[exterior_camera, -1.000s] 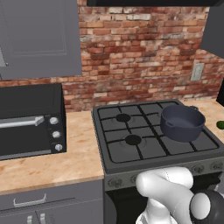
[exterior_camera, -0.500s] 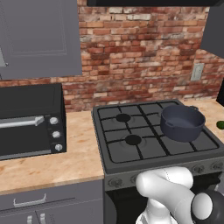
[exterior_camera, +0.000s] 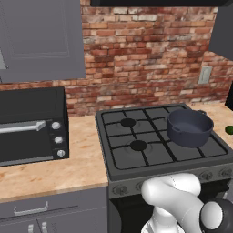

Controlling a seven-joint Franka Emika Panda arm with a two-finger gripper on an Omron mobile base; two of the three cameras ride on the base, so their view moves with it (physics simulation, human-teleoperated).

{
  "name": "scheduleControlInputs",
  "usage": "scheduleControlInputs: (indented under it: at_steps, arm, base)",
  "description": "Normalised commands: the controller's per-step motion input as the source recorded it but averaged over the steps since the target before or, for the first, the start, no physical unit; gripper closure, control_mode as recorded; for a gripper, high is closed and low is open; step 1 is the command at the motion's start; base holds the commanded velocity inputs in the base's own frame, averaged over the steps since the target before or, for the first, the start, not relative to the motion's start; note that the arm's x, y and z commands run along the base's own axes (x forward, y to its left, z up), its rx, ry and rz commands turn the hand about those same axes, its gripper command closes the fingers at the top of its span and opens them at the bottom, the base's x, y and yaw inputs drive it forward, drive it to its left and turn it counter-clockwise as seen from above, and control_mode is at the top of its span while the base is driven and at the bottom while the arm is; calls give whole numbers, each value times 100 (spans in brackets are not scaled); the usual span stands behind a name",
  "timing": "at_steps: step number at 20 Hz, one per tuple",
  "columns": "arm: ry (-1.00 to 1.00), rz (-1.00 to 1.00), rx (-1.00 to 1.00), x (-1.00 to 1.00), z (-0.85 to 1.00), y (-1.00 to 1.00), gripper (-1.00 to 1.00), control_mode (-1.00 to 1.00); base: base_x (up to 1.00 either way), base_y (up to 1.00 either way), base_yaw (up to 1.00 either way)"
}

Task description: Turn on the burner for the pot on the stove. Wait thirty seconds for the pot to heat up. Then add the lime to the pot.

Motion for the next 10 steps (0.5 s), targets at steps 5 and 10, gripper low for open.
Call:
scheduleControlInputs:
  at_steps: [5,10]
  arm:
    - [0,7,1,23,-9,0,-100,-100]
    - [0,8,1,21,-20,0,-100,-100]
  base:
    - [0,0,0]
    - [0,0,0]
